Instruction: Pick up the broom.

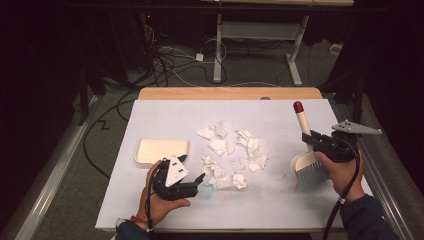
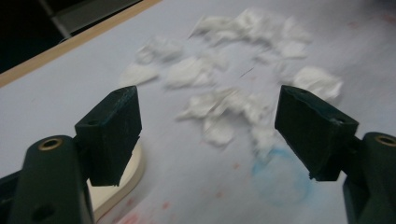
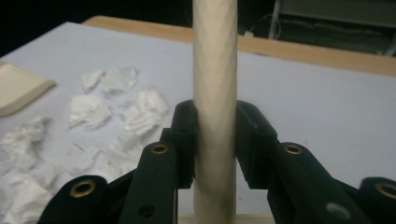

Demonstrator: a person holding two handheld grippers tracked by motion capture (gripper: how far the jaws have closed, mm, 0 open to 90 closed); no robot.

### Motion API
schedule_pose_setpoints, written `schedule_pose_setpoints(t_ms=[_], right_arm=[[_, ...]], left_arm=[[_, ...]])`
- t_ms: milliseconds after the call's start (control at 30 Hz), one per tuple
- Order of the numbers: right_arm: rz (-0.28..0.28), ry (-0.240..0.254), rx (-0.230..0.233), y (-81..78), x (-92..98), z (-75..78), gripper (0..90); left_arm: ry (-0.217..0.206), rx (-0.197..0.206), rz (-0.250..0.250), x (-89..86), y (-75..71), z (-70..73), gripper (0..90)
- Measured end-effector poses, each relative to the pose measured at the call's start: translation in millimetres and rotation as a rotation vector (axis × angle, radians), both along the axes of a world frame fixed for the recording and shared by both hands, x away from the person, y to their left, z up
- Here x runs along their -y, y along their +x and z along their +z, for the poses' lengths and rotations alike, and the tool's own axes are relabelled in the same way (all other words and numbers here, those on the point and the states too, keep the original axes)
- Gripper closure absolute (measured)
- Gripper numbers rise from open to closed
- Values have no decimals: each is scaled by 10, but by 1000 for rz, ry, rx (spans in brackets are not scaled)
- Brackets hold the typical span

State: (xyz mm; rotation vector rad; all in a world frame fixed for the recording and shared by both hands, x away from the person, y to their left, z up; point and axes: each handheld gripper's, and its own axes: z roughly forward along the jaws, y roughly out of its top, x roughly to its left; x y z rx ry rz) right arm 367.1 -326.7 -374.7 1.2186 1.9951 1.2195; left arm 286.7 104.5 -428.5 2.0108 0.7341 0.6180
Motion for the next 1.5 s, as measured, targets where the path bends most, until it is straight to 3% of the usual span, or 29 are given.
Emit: schedule_pose_setpoints(t_ms=[100, 133, 167, 233, 300, 333, 367, 400, 533, 667, 767, 833, 1000, 1167, 1400, 1500], right_arm=[[21, 7, 52, -94, -122, 76, 720], [21, 7, 52, -94, -122, 76, 720], [39, 19, 80, -148, -215, 101, 720], [50, 22, 98, -183, -290, 107, 720], [72, 11, 111, -211, -379, 102, 720], [80, 15, 121, -222, -421, 88, 720], [89, 23, 129, -228, -460, 70, 720], [91, 24, 131, -232, -501, 51, 720], [103, 45, 166, -287, -664, 0, 720], [127, 71, 199, -375, -806, -21, 720], [147, 86, 218, -428, -875, -22, 720], [155, 98, 226, -469, -911, -17, 719], [176, 107, 242, -545, -963, -15, 718], [203, 126, 241, -581, -897, 21, 713], [322, 143, 218, -589, -774, 89, 690], [397, 104, 218, -571, -720, 105, 677]], left_arm=[[-34, 25, -83, 260, -33, 120, 217], [-34, 25, -83, 260, -33, 120, 217], [-49, 37, -126, 446, -51, 187, 217], [-81, 28, -182, 612, -51, 232, 217], [-84, 29, -198, 692, -46, 245, 217], [-98, 22, -230, 837, -22, 252, 217], [-98, 22, -230, 837, -22, 252, 217], [-114, 3, -249, 966, 13, 246, 219], [-189, -55, -297, 1170, 96, 206, 220], [-229, -94, -292, 1296, 183, 167, 232], [-240, -130, -287, 1342, 244, 109, 283], [-224, -146, -291, 1358, 264, 69, 366], [-213, -137, -351, 1308, 261, 40, 522], [-199, -131, -347, 1236, 253, 63, 595], [-184, -126, -375, 1052, 282, 142, 640], [-179, -126, -383, 928, 308, 170, 656]])
